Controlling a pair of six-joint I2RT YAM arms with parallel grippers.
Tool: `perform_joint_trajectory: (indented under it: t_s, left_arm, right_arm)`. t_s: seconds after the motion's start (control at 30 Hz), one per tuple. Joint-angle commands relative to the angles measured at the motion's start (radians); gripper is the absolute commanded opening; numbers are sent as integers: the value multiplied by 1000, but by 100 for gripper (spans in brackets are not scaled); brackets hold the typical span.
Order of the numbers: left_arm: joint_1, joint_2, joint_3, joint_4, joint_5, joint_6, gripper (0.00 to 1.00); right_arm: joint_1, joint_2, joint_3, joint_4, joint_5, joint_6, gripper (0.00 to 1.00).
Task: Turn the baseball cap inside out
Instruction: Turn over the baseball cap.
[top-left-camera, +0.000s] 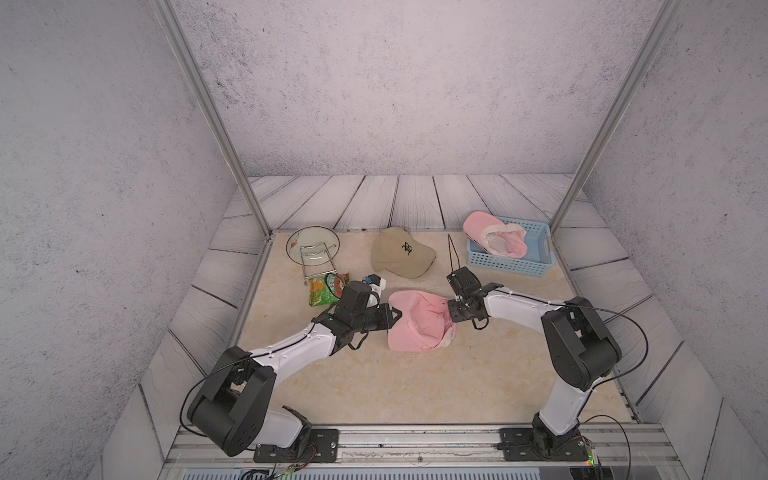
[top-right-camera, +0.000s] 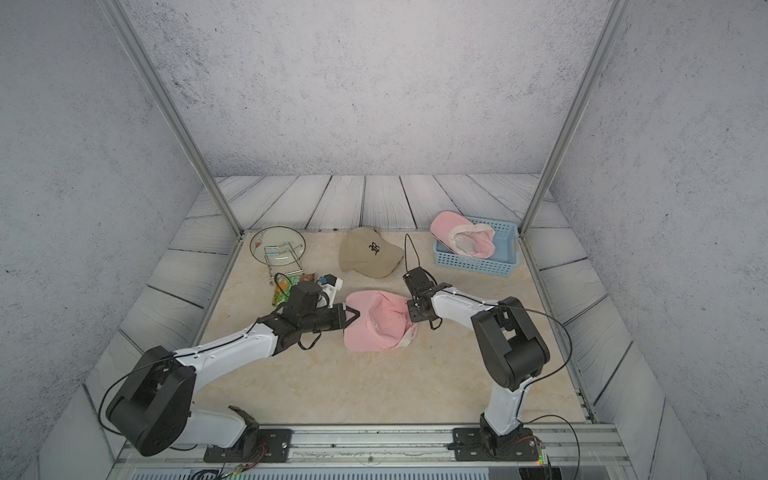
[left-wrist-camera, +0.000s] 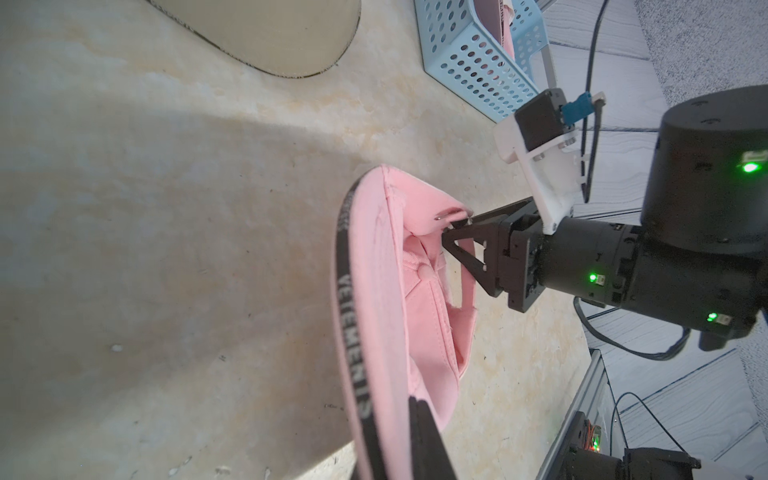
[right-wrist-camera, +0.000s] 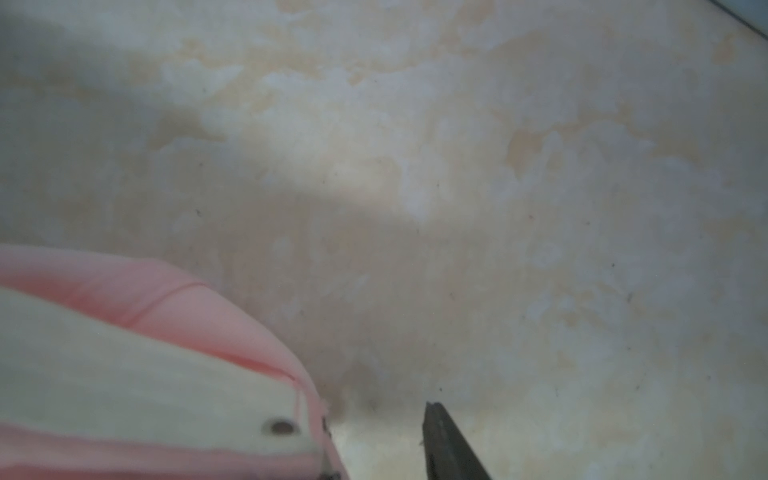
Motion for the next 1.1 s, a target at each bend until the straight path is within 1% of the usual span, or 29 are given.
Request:
perform_joint_trajectory:
  t_s: [0.0, 0.1, 0.23, 0.3, 0.37, 0.5, 0.57, 0.63, 0.73, 0.77, 0.87, 0.97, 1.07]
  left_arm:
    - [13, 19, 5, -85, -48, 44, 0]
    - [13, 18, 5, -86, -48, 42, 0]
    - [13, 19, 8, -85, -47, 39, 0]
    - [13, 20, 8, -85, -47, 37, 0]
    - [13, 21, 6, -84, -47, 36, 0]
    - [13, 22, 9, -83, -44, 36, 0]
    - [13, 24, 10, -82, -42, 35, 0]
    - [13, 27, 8, -78, -42, 32, 0]
    - [13, 31, 11, -77, -40, 33, 0]
    - [13, 32, 12, -77, -40, 31, 0]
    - [13, 33, 12, -77, -41, 29, 0]
    - [13, 35, 13, -78, -44, 29, 0]
    - [13, 35, 13, -80, -45, 27, 0]
  right_arm:
    - [-12, -156, -17, -33, 26, -30, 49]
    - [-10, -246, -32, -25, -58, -64, 50]
    - [-12, -324, -46, -25, -165, -80, 51]
    - [-10, -353, -61, -20, -176, -74, 52]
    - [-11, -374, -75, -16, -152, -69, 52]
    - [-11, -397, -83, -18, -189, -79, 52]
    - [-9, -410, -91, -11, -239, -84, 52]
    - [-8, -421, -106, 32, -376, -122, 52]
    - [12, -401, -93, 44, -579, -158, 52]
    - [24, -383, -78, 30, -615, -169, 51]
    - [69, -313, -52, -9, -644, -211, 49]
    - [95, -259, -42, -2, -658, -211, 47]
    - [107, -196, -30, 11, -618, -187, 47]
